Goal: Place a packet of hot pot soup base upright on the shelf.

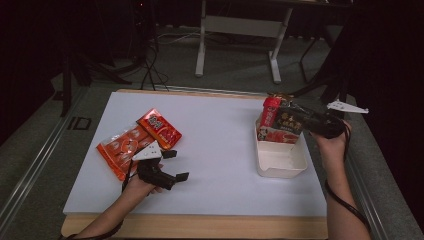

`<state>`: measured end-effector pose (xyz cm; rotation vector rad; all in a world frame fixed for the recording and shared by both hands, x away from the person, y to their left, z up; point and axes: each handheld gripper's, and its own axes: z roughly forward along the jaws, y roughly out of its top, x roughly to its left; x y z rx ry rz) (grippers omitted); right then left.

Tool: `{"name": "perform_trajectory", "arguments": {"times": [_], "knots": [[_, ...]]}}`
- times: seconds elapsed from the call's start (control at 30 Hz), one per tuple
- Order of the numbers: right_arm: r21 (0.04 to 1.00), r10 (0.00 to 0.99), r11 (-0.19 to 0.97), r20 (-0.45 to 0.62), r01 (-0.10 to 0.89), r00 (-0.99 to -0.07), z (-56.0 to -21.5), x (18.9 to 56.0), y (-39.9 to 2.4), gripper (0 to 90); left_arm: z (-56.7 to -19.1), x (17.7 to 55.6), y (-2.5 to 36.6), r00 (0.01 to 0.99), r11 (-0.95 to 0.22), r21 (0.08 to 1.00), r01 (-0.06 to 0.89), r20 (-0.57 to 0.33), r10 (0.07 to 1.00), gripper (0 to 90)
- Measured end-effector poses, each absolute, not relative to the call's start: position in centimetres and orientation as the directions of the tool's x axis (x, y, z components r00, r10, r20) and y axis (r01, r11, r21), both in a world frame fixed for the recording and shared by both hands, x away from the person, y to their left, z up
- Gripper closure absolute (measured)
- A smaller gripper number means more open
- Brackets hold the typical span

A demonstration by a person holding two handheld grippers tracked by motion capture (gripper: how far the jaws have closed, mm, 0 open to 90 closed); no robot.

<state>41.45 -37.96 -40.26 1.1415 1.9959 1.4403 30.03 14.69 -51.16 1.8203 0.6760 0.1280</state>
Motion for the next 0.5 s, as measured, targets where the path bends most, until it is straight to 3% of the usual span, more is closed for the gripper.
{"name": "perform_trajectory", "arguments": {"times": [0.17,0.5], "knots": [[0.936,0.815,0.120,0.097,0.330,-0.571,-38.3,40.3,-36.8,12.7,-50.7,29.9,14.7,0.820,-0.234,0.885,0.403,-0.235,0.523,0.7],[0.972,0.773,0.118,0.039,0.204,-0.633,-36.5,36.3,-34.4,12.4,-49.3,30.2,15.7,0.831,-0.261,0.879,0.399,-0.226,0.509,1.0]]}}
